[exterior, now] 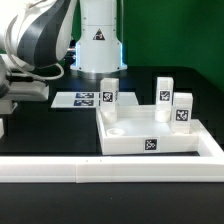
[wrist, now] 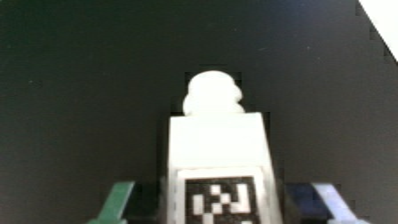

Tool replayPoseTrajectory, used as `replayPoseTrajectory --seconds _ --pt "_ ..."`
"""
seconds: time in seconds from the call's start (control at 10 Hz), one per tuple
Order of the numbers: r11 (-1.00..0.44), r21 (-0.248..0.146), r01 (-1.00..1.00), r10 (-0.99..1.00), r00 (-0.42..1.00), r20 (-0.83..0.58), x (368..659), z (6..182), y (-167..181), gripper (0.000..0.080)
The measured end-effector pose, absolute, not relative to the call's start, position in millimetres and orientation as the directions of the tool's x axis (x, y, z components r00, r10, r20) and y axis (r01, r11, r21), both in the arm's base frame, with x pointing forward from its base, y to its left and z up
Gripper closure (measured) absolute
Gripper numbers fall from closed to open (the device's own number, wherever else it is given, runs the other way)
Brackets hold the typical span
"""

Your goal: Assemble square table

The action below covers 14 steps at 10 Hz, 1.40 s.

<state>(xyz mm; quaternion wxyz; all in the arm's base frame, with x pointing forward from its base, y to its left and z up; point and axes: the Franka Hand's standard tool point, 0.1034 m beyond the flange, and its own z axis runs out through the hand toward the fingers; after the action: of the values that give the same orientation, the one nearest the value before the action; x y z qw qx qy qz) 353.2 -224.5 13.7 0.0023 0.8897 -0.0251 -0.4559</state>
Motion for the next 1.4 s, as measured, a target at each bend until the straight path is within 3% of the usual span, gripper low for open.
replayPoseTrajectory --seconds 0.3,0.8,1.1,1.4 --pt "-0.999 0.026 -0.038 -0.043 0.584 -0.811 355 15.7 -223 0.0513" --pt "-0.999 0.019 -0.05 -0.045 0.588 -0.807 392 72.0 -191 0.0512" --pt "-0.999 0.019 -0.047 -0.043 0.602 -0.797 395 72.6 -191 0.0512" --pt "-0.997 0.03 -0.068 -0.07 0.747 -0.661 411 62.7 -184 0.0512"
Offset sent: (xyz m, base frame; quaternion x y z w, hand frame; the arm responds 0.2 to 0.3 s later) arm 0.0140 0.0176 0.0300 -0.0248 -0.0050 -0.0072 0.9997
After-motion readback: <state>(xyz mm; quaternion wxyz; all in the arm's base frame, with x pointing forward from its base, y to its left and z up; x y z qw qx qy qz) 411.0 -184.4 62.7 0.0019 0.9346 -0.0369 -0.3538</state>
